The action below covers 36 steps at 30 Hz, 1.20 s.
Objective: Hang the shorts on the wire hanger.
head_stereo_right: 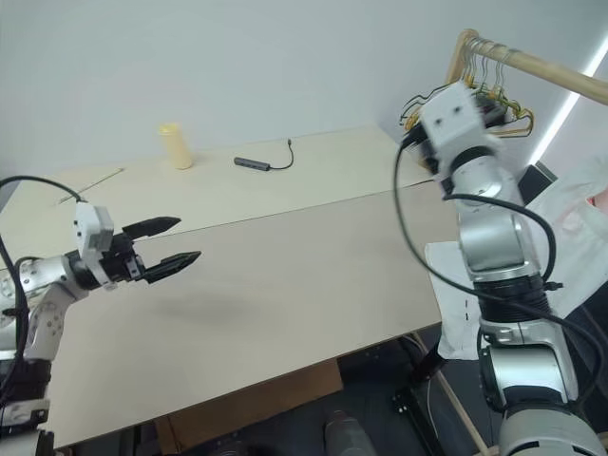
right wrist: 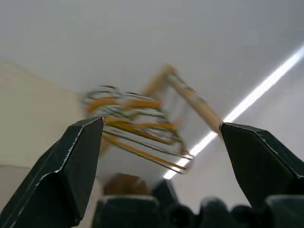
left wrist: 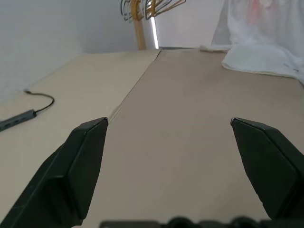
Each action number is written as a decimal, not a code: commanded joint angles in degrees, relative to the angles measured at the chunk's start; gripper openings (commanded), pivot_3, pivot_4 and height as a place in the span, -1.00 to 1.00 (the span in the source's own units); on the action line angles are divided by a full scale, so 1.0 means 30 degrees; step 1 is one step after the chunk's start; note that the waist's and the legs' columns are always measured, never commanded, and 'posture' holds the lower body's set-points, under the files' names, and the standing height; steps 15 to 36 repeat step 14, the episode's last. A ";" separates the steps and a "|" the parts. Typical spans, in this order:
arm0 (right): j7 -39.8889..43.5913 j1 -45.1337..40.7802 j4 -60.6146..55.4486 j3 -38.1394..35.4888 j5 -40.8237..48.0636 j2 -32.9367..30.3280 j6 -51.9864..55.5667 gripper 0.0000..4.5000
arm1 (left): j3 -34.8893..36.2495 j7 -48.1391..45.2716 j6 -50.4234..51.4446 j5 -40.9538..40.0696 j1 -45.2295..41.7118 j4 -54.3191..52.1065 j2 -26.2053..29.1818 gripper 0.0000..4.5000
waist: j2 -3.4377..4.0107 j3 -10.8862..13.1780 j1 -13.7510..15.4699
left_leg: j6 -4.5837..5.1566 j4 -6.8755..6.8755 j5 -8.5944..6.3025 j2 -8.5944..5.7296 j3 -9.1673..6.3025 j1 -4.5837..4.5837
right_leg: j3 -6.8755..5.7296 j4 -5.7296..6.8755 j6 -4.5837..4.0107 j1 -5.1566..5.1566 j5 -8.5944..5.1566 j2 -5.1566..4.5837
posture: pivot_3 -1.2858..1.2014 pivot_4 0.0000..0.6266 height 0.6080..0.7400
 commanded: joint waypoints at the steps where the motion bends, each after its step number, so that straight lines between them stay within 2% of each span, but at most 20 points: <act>1: 0.4405 0.0783 -0.1103 0.1147 0.1739 0.0093 -0.1320 0.99 | 0.1517 0.0585 0.0508 -0.0543 0.1573 -0.1788 0.0510 1.00 | -0.0013 0.0004 0.0302 | 0.0000 0.0000 0.0000 0.0008 -0.0003 0.0000 | -0.0010 -0.0001 -0.0006 0.0002 0.0001 0.0003 | 0.02 -1.00 1.00; 4: 0.6928 0.1572 -0.1101 0.2596 0.1991 0.0202 -0.2160 0.99 | 0.2332 0.0747 0.0728 -0.0581 0.3591 -0.2782 0.0691 1.00 | -0.0021 0.0009 0.0945 | -0.0001 0.0000 -0.0001 0.0010 0.0010 0.0000 | -0.0023 -0.0002 -0.0022 -0.0003 0.0005 0.0002 | 0.06 -1.00 1.00; 7: 0.8326 0.1936 -0.0903 0.3999 0.1264 0.0222 -0.3056 0.99 | 0.2839 0.1041 0.0947 -0.0599 0.4906 -0.3533 0.0695 1.00 | -0.0023 0.0011 0.1659 | -0.0003 0.0000 -0.0002 0.0011 0.0049 -0.0003 | -0.0036 0.0001 -0.0074 -0.0023 0.0026 -0.0004 | 0.09 -1.00 1.00; 13: 0.9058 0.2036 0.0102 0.4709 0.0513 0.0873 -0.3971 0.99 | 0.3109 0.1749 0.1323 -0.0583 0.5630 -0.4375 0.0691 1.00 | -0.0051 0.0015 0.3407 | -0.0014 0.0000 -0.0001 0.0046 0.0197 0.0001 | -0.0118 0.0016 -0.0138 -0.0036 0.0009 0.0012 | 0.13 -1.00 1.00; 36: 0.9106 0.2011 0.0253 0.4705 0.0424 0.0979 -0.4040 0.99 | 0.3138 0.1795 0.1383 -0.0603 0.5671 -0.4461 0.0720 1.00 | -0.0051 0.0015 0.3407 | -0.0016 0.0000 0.0000 0.0049 0.0199 -0.0005 | -0.0134 0.0017 -0.0172 -0.0036 0.0022 0.0011 | 0.13 -1.00 1.00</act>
